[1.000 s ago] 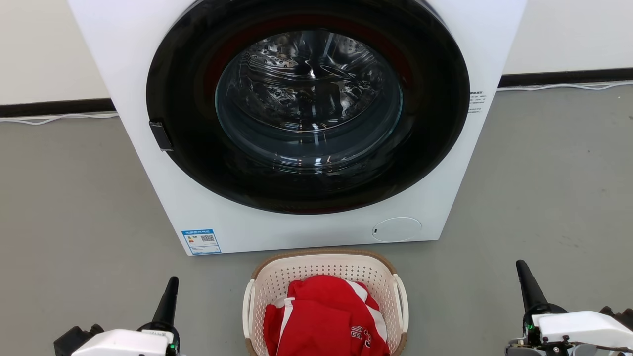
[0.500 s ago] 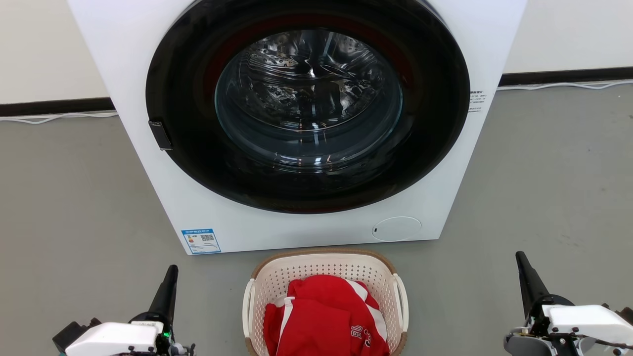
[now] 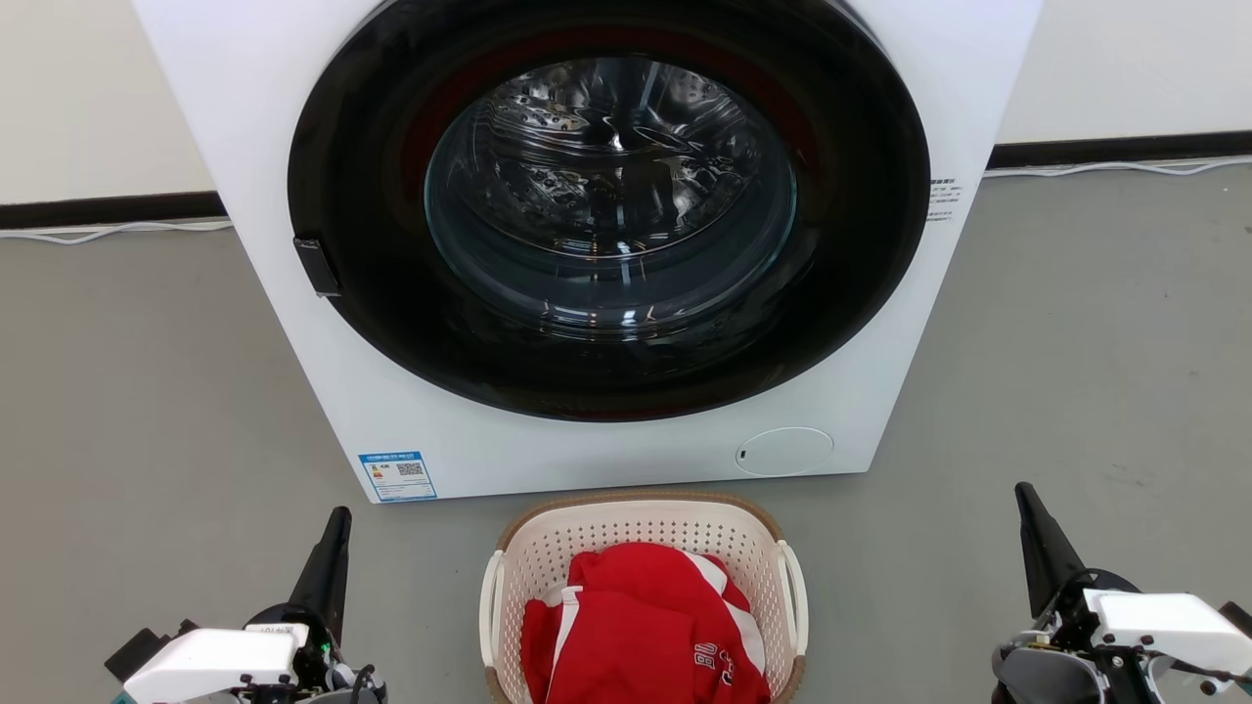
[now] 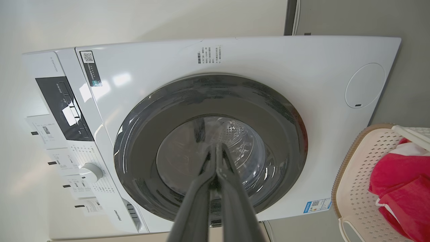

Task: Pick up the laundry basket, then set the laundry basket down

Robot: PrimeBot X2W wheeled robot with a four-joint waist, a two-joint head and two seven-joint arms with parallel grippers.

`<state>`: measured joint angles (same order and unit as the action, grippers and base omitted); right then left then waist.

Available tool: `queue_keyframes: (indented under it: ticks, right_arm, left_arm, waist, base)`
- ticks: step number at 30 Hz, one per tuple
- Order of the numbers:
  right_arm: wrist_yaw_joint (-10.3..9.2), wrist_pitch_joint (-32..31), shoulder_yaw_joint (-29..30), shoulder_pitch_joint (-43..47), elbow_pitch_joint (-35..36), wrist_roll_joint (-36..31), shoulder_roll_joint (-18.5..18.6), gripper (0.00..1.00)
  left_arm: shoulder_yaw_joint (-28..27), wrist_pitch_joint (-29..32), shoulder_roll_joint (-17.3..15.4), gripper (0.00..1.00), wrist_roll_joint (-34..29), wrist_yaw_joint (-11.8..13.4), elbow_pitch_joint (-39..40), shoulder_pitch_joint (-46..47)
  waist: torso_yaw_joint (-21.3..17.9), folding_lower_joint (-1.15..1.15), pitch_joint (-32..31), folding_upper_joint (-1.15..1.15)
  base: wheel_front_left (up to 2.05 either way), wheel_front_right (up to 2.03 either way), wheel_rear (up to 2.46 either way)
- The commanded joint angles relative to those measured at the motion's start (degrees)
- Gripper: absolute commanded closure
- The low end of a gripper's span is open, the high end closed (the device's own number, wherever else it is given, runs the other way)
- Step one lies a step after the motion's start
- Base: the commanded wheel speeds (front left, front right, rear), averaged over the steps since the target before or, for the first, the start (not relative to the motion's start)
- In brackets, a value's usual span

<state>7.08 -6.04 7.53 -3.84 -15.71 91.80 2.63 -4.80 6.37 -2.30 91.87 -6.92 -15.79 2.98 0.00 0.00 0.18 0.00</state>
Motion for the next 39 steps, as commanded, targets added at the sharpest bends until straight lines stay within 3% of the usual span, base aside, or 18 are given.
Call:
queue_keyframes:
  ticks: [1, 39]
  right_arm:
    - [0.41, -0.46, -0.99, -2.34, 1.68, 0.35, 0.25, 1.0]
    - [0.41, -0.45, -1.01, -2.34, 1.68, 0.36, 0.25, 1.0]
  left_arm:
    - [-1.74, 0.14, -0.58, 1.0, 0.28, -0.57, 1.73, 3.22]
    - [-1.73, 0.13, -0.58, 1.0, 0.29, -0.57, 1.74, 3.21]
  waist:
    - [0.0, 0.0, 0.0, 0.0]
    - [0.0, 0.0, 0.0, 0.0]
  base:
    - [0.0, 0.0, 0.0]
    - [0.0, 0.0, 0.0]
